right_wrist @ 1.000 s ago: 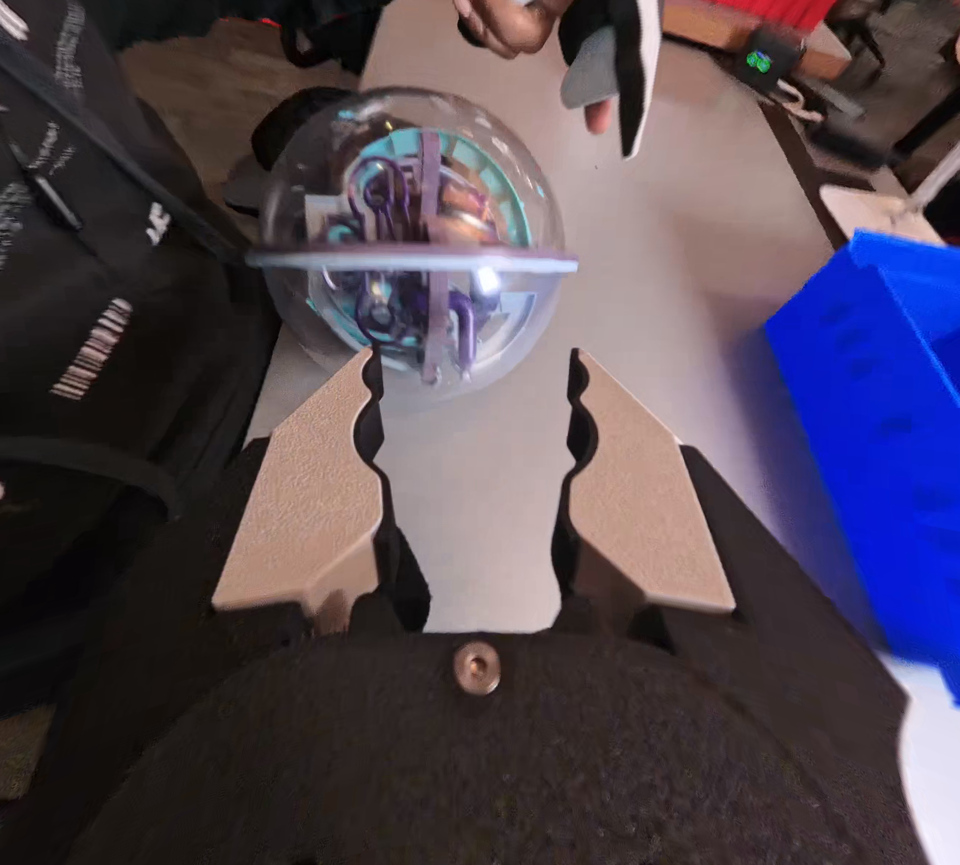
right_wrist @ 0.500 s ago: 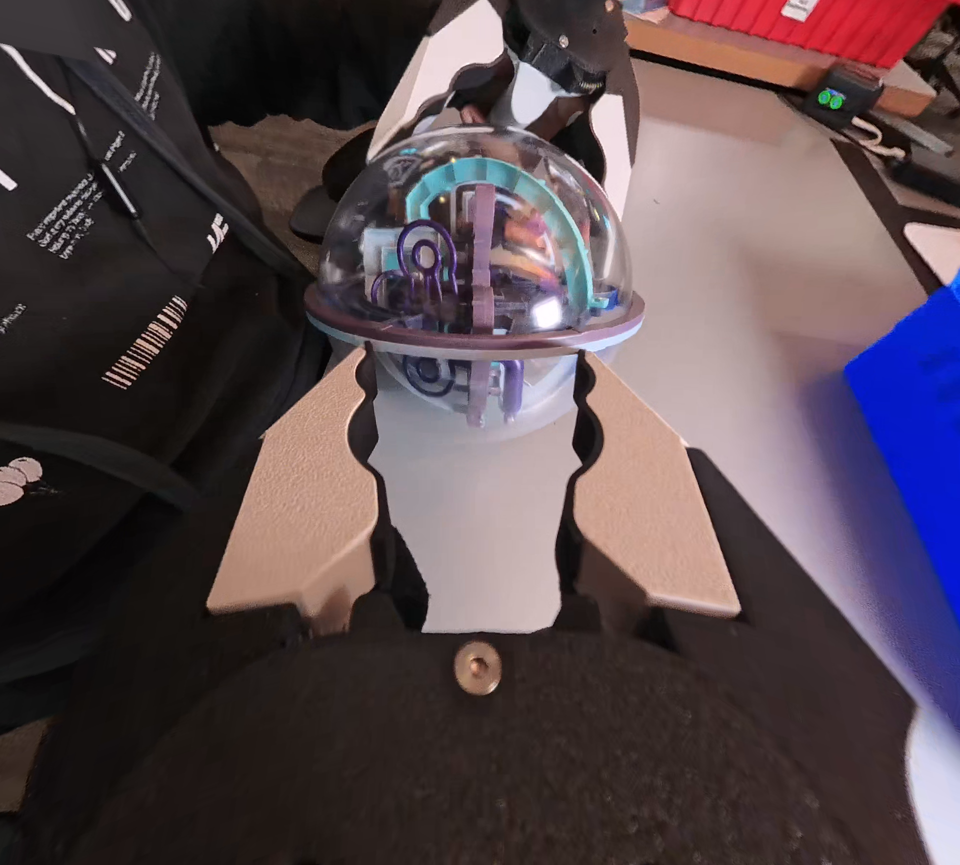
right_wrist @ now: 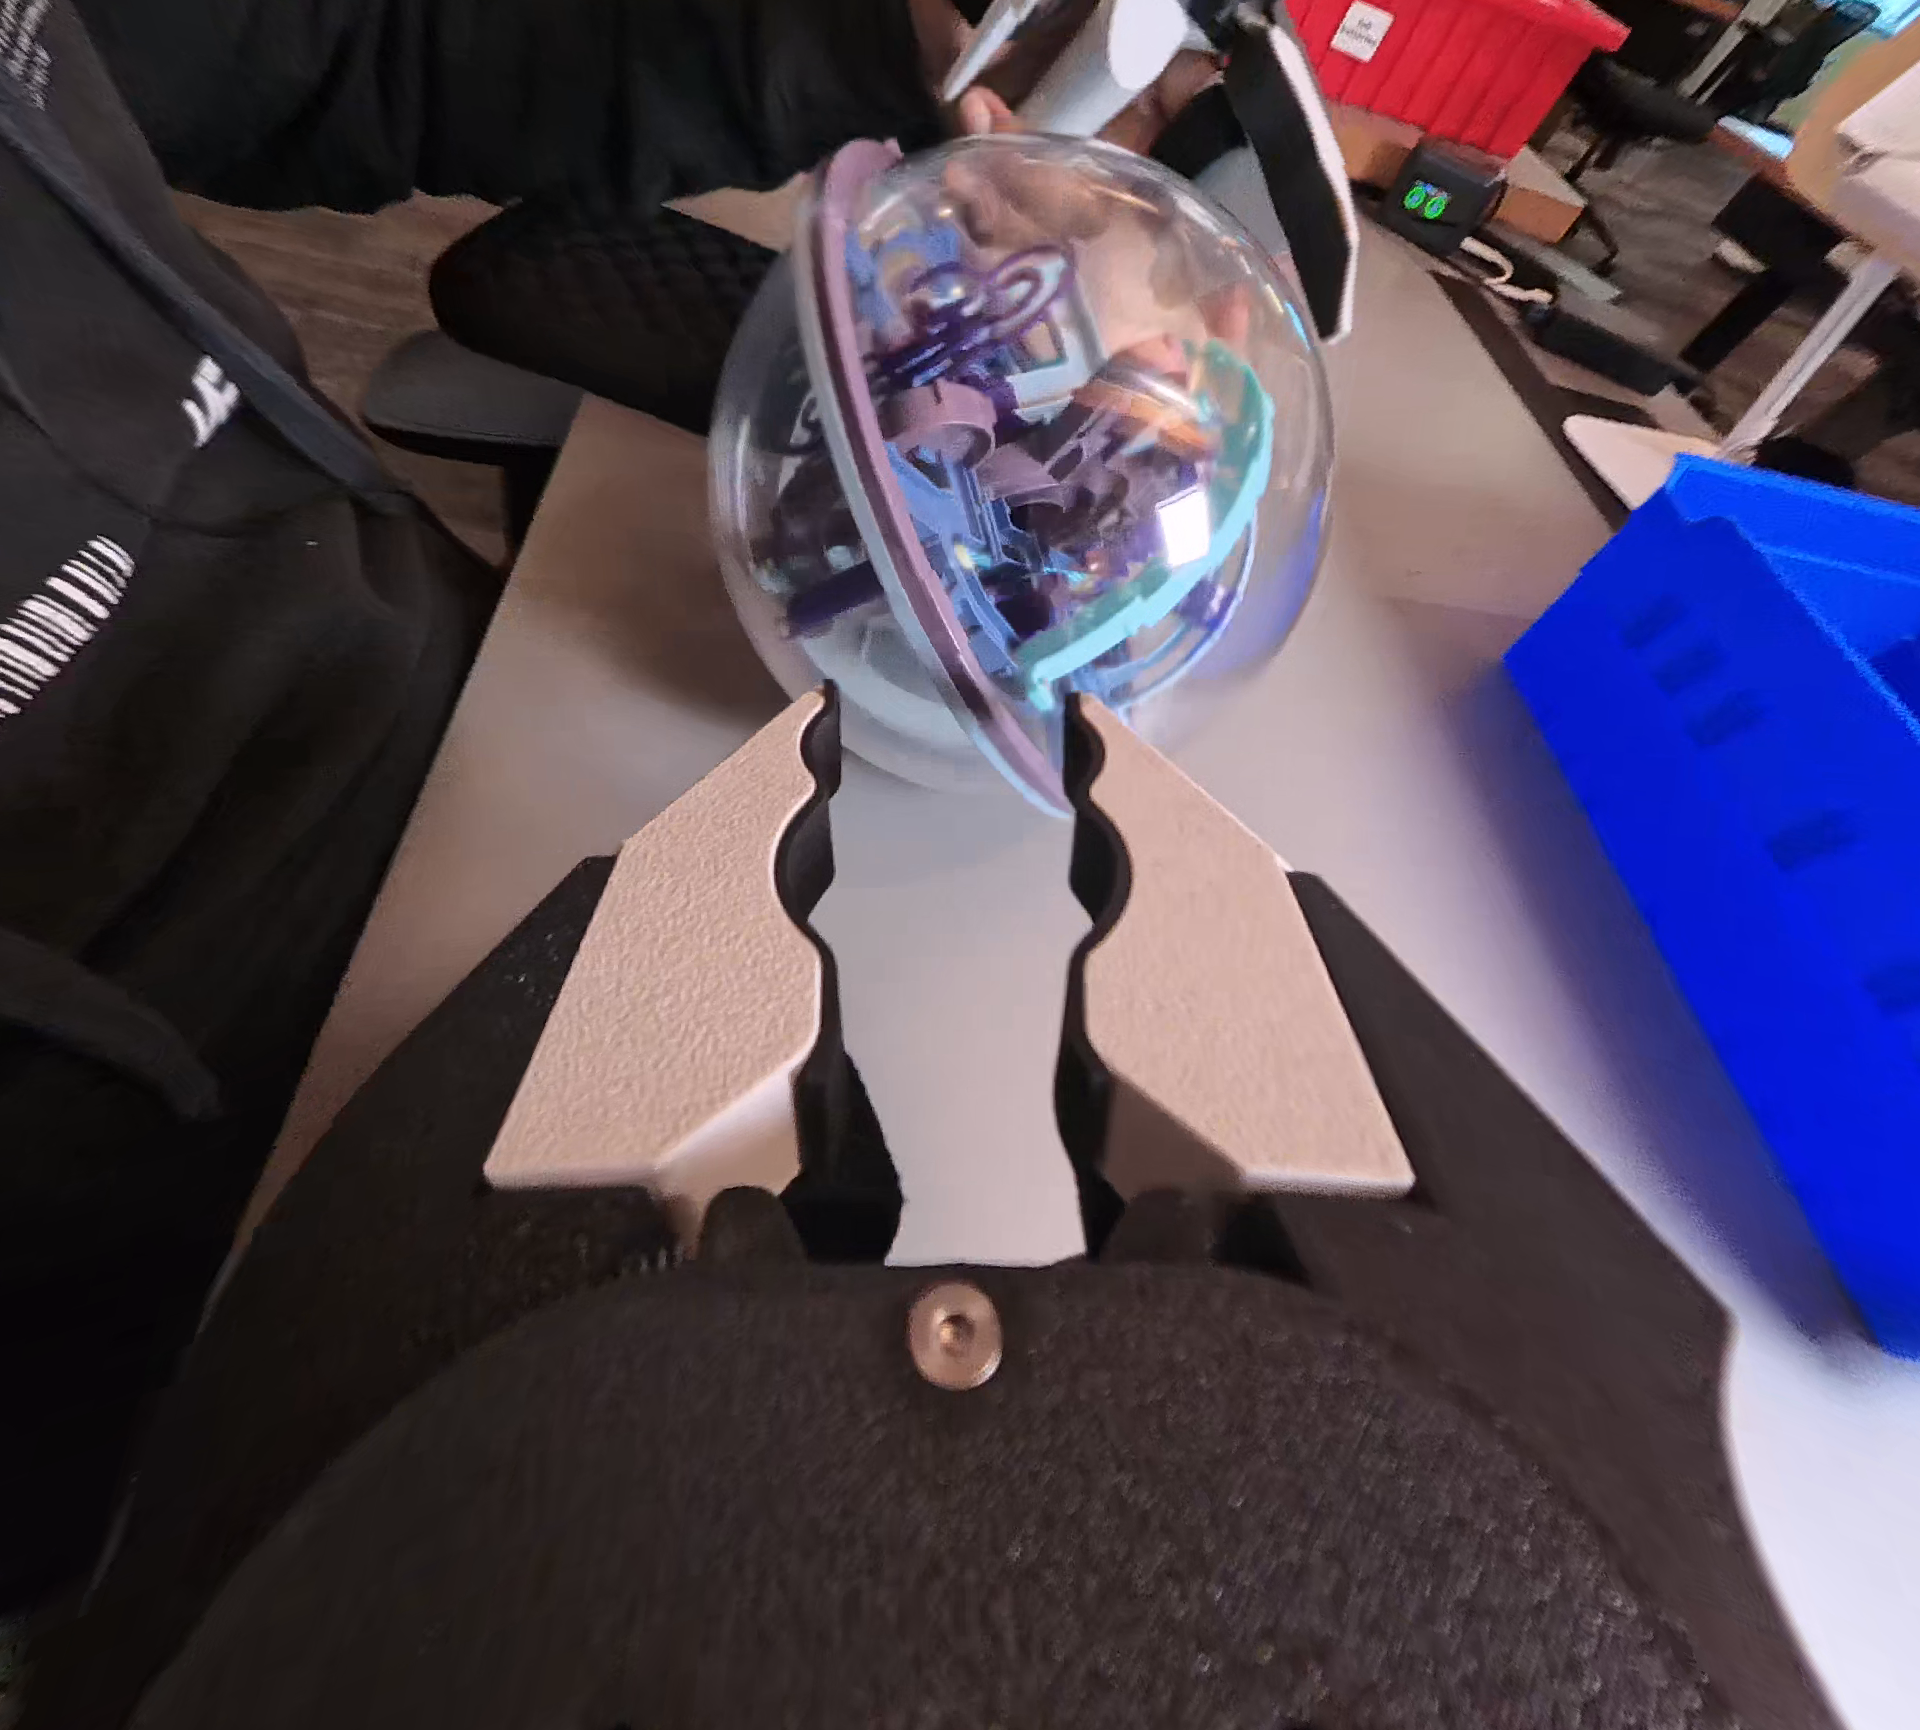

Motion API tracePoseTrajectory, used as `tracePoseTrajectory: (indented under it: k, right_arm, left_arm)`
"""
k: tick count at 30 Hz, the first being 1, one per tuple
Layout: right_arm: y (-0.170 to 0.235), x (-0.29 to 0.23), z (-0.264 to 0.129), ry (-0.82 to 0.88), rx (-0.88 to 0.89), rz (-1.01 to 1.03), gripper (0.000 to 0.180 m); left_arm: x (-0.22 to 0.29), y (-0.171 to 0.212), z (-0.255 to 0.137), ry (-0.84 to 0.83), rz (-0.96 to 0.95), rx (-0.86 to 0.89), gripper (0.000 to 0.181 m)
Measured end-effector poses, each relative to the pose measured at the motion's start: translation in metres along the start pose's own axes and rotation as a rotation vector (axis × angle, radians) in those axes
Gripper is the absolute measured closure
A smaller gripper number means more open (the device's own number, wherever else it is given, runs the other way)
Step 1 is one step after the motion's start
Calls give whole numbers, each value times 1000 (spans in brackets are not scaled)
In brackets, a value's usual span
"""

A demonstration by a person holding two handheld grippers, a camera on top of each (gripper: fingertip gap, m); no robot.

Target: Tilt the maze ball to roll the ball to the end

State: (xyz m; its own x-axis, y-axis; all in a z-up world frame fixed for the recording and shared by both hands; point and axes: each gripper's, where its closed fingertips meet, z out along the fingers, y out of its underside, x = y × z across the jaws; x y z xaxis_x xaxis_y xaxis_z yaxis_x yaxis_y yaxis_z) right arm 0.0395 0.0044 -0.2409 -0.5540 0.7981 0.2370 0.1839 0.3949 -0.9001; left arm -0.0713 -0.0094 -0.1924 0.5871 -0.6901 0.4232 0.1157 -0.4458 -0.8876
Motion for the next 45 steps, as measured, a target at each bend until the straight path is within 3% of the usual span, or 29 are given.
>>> tracePoseTrajectory:
  k: [4,6,8,11,17,22,27,28,30,31,36,40,43,45]
  right_arm:
    - [-2,7,10,74,0,-76,138]
    - [-5,12,15,113,19,-87,156]
    - [-7,16,17,147,41,-82,157]
    - [-4,22,17,191,44,-53,173]
    - [5,35,18,294,53,-33,174]
    - [9,50,14,460,14,-176,174]
    - [1,61,5,581,13,-274,174]
    - [-1,60,5,589,10,-297,174]
    - [-5,50,13,554,16,-348,174]
    - [-10,40,17,522,40,-385,180]
    - [-55,8,5,510,247,-563,169]
    - [-63,54,-44,673,343,-336,168]
    - [-15,95,-52,618,214,-15,150]
    - [7,104,-48,545,191,175,174]
  left_arm:
    - [5,28,-14,-50,22,-58,61]
    - [-1,45,-10,-102,33,-86,57]
    - [-9,51,-5,-150,51,-71,54]
    - [-18,44,-3,-151,-12,-15,55]
    - [-37,24,2,-123,-40,29,55]
    - [-57,14,10,-70,3,59,57]
    - [-85,2,11,-81,-20,108,79]
    - [-92,3,10,-114,-26,101,87]
    - [-102,2,6,-180,-23,111,83]
    - [-96,-1,5,-161,-20,134,80]
    - [-71,-19,-2,-58,-79,250,79]
    - [-67,-8,12,-25,-127,209,86]
    - [-66,6,27,10,-152,147,107]
    - [-62,4,32,73,-216,177,125]
